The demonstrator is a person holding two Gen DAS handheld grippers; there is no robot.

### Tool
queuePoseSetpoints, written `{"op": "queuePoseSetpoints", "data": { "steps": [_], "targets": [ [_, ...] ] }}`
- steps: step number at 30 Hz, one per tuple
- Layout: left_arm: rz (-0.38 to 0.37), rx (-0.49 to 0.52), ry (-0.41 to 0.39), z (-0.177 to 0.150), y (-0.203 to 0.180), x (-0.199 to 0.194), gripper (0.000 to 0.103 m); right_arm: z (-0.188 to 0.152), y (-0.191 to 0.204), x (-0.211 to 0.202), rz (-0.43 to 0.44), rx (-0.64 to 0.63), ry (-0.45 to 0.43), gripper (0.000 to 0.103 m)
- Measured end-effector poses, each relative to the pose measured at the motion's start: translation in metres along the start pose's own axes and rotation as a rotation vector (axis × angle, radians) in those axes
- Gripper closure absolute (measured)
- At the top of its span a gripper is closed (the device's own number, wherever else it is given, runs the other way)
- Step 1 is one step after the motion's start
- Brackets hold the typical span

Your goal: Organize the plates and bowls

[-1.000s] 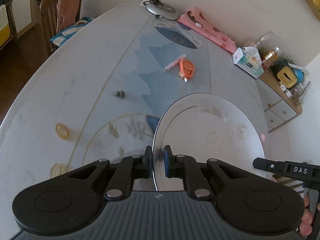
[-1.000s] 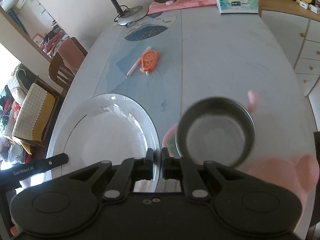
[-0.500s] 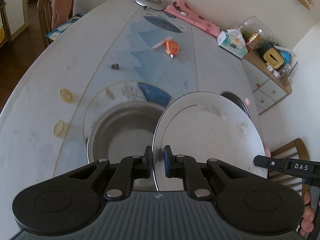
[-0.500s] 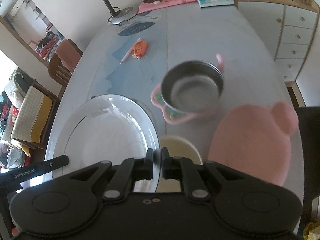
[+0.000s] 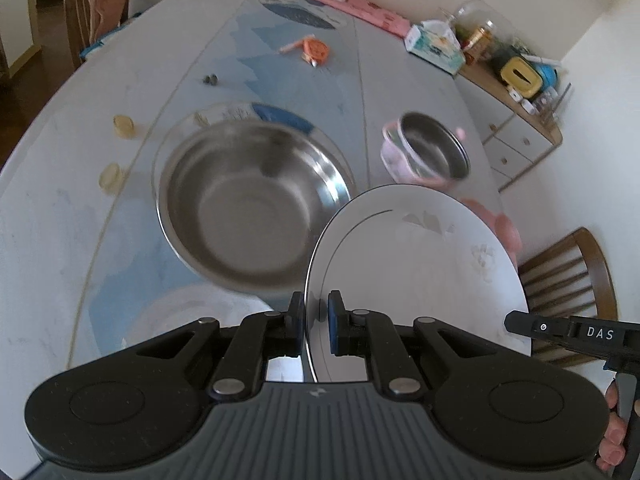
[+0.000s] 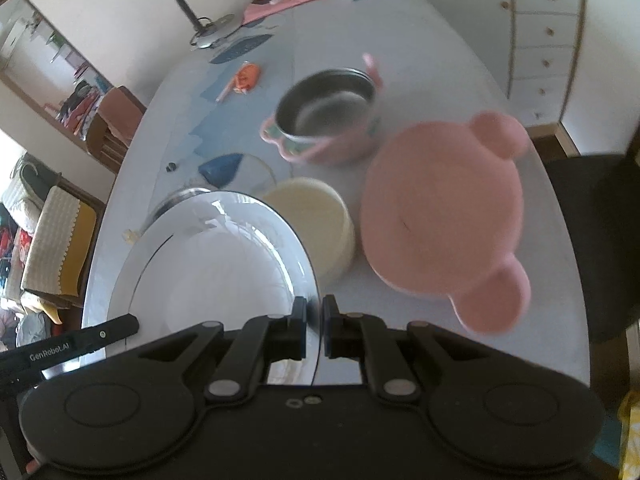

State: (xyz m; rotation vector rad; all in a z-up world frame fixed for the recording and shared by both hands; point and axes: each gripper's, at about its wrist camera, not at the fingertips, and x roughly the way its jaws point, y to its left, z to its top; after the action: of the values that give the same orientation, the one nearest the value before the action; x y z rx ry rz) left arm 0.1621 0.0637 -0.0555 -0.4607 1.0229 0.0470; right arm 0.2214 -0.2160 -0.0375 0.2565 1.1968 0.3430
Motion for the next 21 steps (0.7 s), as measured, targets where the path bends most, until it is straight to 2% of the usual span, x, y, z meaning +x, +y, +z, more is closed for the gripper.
{"op": "queuePoseSetpoints", "data": {
  "steps": [9,14,21],
  "targets": [
    [-0.009,0.034,0.023,-0.04,-0.017,0.002,0.093,-0.036,-0.03,-0.015,-0.016,0.045,0.008,0.094],
    [0.013,0.064,0.03,-0.061,-0.03,0.005,0.093,-0.05,-0.045,-0.019,-0.019,0.05,0.015,0.094],
    [0.023,0.036,0.054,-0.093,-0.037,0.015,0.093,-0.067,-0.063,-0.018,-0.025,0.025,0.044,0.094]
  ]
}}
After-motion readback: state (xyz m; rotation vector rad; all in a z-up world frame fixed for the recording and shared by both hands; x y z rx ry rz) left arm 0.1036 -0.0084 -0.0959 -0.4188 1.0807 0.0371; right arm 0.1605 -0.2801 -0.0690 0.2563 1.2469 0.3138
